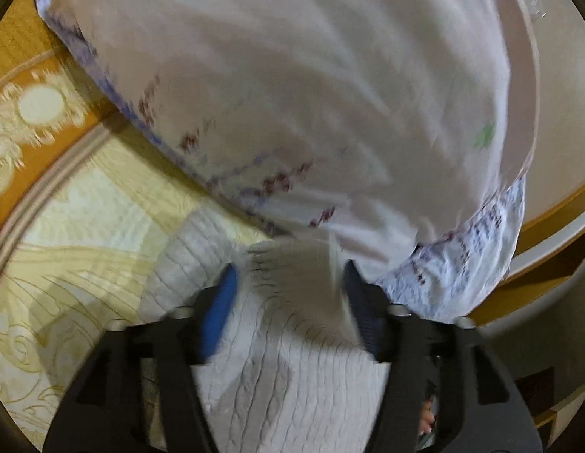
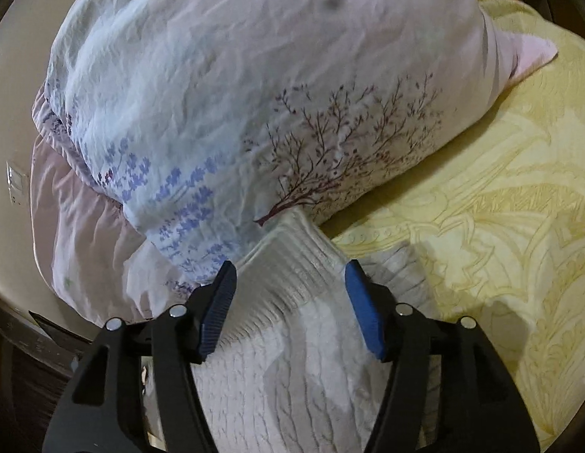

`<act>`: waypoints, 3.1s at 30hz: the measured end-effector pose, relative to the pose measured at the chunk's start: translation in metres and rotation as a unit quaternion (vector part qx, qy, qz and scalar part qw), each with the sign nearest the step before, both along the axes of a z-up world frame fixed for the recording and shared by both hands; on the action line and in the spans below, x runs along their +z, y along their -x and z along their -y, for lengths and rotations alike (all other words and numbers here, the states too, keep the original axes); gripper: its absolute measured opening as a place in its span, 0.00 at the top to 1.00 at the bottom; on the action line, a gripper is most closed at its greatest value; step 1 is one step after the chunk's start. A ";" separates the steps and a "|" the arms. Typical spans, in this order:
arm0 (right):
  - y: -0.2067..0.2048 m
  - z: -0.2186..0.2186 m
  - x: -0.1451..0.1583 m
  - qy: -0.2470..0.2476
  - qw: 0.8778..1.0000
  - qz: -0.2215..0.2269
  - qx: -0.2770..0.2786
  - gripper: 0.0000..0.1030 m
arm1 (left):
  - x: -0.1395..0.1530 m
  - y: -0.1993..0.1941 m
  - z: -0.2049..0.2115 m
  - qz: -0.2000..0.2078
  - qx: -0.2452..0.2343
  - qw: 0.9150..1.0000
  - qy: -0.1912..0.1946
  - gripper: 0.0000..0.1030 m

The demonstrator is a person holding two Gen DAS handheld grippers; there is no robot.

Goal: Fold small clothes

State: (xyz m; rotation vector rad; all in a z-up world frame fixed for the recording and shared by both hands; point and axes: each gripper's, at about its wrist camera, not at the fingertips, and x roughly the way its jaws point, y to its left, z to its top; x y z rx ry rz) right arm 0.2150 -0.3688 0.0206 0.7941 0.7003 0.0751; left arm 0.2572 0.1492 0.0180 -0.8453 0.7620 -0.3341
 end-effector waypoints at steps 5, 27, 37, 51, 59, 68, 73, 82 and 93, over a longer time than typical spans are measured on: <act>0.032 0.003 0.006 0.065 0.998 -0.001 0.007 0.45 | 0.016 0.018 0.001 0.020 -0.015 0.997 -0.071 0.38; 0.112 -0.017 -0.011 0.181 0.982 -0.022 0.055 0.90 | -0.010 0.088 0.019 0.010 -0.064 0.964 -0.260 0.91; 0.151 -0.025 0.018 0.190 0.981 0.032 0.036 0.93 | 0.005 0.108 0.001 0.033 -0.072 0.974 -0.211 0.93; 0.147 -0.031 -0.019 0.230 0.971 -0.063 0.010 0.81 | -0.020 0.104 -0.005 -0.005 -0.085 0.975 -0.206 0.92; 0.128 -0.055 0.019 0.245 0.969 0.001 0.037 0.55 | 0.003 0.110 -0.017 0.027 -0.057 0.978 -0.199 0.40; 0.072 -0.106 0.008 0.300 0.948 -0.026 0.106 0.50 | -0.004 0.065 -0.023 -0.014 -0.064 0.984 -0.167 0.31; 0.062 -0.117 -0.006 0.321 0.938 -0.050 0.120 0.41 | -0.011 0.049 -0.013 -0.024 -0.079 0.982 -0.168 0.32; 0.065 -0.100 -0.003 0.241 0.961 -0.018 0.131 0.28 | -0.020 0.035 -0.003 -0.026 -0.088 0.982 -0.163 0.35; 0.067 -0.070 -0.008 0.074 0.985 0.066 0.143 0.23 | -0.025 0.030 0.009 -0.056 -0.087 0.984 -0.147 0.69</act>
